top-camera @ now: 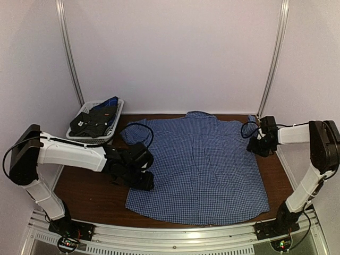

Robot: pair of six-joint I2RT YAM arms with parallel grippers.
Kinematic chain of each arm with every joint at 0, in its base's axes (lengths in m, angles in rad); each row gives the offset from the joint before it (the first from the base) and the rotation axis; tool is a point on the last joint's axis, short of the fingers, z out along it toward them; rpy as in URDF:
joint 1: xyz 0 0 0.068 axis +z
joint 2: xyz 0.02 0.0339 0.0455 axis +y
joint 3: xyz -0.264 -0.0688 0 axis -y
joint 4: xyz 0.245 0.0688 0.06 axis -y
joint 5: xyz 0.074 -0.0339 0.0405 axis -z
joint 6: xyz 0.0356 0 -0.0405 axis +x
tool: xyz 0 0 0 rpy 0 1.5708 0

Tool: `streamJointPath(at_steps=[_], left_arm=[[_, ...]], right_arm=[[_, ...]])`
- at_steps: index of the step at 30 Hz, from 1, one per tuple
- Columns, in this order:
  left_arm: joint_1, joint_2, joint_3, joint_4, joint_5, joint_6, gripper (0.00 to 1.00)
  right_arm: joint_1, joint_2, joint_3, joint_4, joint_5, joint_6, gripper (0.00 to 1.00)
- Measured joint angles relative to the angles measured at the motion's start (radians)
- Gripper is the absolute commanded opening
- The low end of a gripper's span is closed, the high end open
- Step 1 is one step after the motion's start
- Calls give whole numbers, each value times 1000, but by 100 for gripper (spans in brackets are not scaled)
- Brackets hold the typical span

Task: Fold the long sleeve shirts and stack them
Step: Flatten out the crumpled shirt at the center of the board, then pick up the flattened shirt from the center of the board.

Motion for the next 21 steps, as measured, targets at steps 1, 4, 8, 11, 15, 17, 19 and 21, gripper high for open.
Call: streamJointPath(at_steps=[1,4,8,11,15,17,19,21], left_arm=[[6,-10,25,-25,-18,0,49],[51,-55,104,-66,-76,14,51],[156,-86,191,-80,-137,59,52],[235,-78,242,-84,-172,97,53],[340,-16,325,-82,-199,152,53],[384,34,363,-72,-200,174,53],[423,94,402,-66,-199,191,53],[456,166,448,-55,-198,208,53]], right_arm=[[0,-23,0,-6,-3,-3,58],[10,-106,0,-11,-15,-7,61],[44,-200,1,-11,-26,-12,62],[79,-240,1,-15,-36,-13,63],[128,-301,2,-38,-45,-14,64],[147,-327,3,-42,-47,-13,64],[166,-355,5,-47,-49,-12,65],[183,-375,10,-54,-50,-11,65]])
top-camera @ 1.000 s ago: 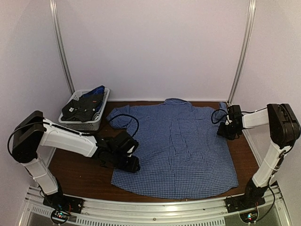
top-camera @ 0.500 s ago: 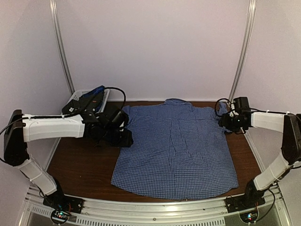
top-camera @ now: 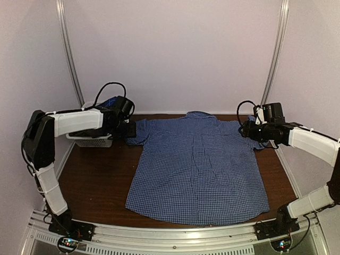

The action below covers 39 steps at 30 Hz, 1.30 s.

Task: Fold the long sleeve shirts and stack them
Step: Pick up the flattened shirt from the center of the board.

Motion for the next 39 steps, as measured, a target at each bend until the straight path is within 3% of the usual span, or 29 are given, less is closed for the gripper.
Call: streamJointPath(at_steps=[8,25,29,35,39], left_arm=[[77,257,245,3,-3,51,54],[148,442,427,-30,-32,82,53],[148,465,428,-47,-31,82,45],[148,472,431,-51,-18,78,12],[146,467,437,-49,8,89,1]], right_arm=[[59,-59,2,-20,0,13,66],[113,-120,-49,-24,-11,56,66],[119,-127,-60,-24,-12,62,66],[124,-128,-67,-24,-14,64,67],[130,-128,-67,-24,-14,64,67]])
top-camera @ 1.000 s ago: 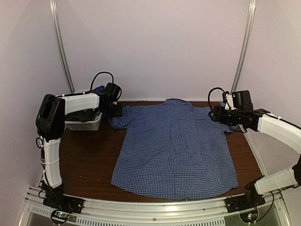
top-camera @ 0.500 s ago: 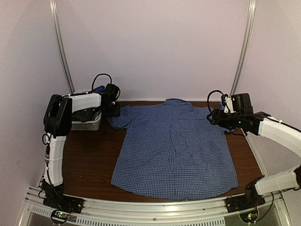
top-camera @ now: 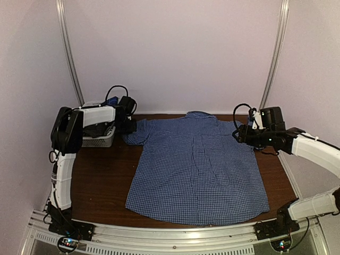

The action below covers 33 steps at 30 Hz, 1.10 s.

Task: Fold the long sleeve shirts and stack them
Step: Pick up the flattened shirt from the center of the board, then fold the flattened shirt at the center of the board.

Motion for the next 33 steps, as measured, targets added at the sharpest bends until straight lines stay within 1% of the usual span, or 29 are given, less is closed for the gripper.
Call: streamJointPath(at_steps=[1,7,12,16,19,25,29,33], left_arm=[[-3,-5,0,0,5,2,0],[-43,-84,-1,0,57,27,0],[-134,-208,-36,38,144,49,0],[-206,-283,-75,91,271,70,0],[-237,-318,-109,132,375,90,0],[-245,-349,-173,211,583,126,0],[-245,-362,-224,256,710,146,0],[-245,-376,-265,291,823,166,0]], right_arm=[[2,0,0,0,0,0,66],[25,0,0,3,1,4,67],[54,0,-4,26,3,18,67],[100,-2,-12,61,10,26,68],[143,-2,-13,95,15,26,69],[222,10,-13,186,19,26,72],[275,59,-8,260,15,15,75],[294,115,17,315,-24,-8,78]])
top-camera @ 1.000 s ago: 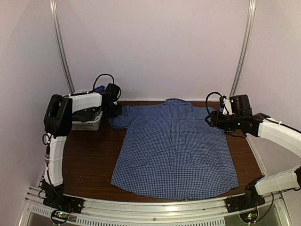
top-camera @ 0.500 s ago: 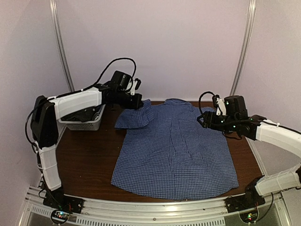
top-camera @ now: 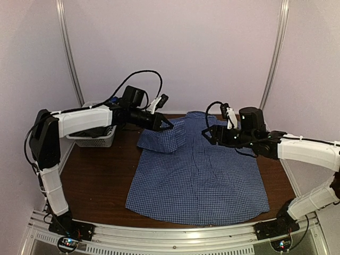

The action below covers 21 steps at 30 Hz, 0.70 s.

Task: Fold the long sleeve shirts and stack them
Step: Fold the flattened shirt at the center of the board.

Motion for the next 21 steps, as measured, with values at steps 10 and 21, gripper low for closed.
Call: streamJointPath(at_steps=[10,21], left_arm=[[0,-21,-33,29,167,58,0],[0,-21,-33,24,233,113,0]], right_arm=[[22,143,133,97,-130,-109,81],[29,310,239,121,-322,-196,81]])
